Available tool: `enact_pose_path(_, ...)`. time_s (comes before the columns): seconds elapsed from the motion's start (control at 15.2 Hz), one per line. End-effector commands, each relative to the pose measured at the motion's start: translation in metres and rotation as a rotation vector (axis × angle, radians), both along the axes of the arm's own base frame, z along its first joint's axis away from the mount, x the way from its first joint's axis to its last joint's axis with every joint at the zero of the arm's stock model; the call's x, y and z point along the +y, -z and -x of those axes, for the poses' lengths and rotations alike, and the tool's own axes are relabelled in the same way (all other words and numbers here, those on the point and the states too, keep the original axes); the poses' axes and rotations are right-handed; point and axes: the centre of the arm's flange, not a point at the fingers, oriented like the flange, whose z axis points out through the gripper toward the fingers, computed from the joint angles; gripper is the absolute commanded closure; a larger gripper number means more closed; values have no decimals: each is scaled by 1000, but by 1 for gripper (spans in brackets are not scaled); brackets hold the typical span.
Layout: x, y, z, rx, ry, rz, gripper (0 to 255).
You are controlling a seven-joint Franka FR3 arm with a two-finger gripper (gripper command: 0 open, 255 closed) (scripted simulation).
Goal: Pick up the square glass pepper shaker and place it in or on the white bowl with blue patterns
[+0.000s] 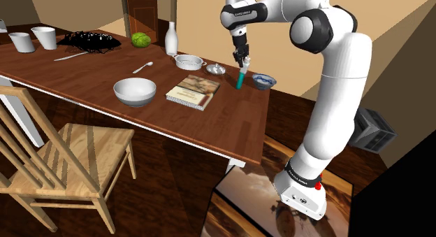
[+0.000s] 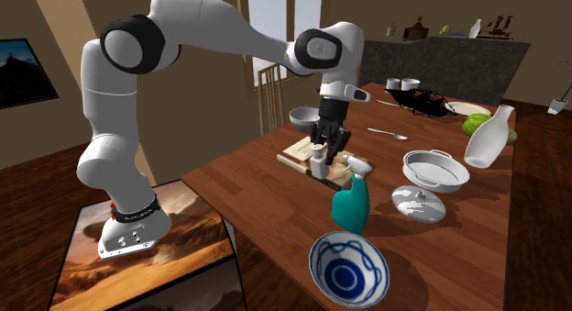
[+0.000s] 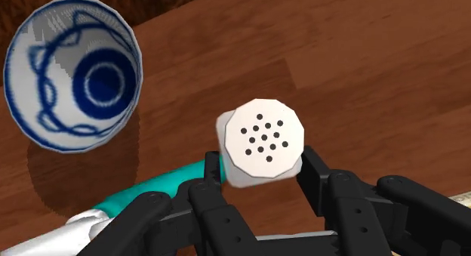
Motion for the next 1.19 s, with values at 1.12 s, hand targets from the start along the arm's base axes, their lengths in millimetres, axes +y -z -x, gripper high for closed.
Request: enact_pose_path(1.12,-222,-6,70,1,0,0,255)
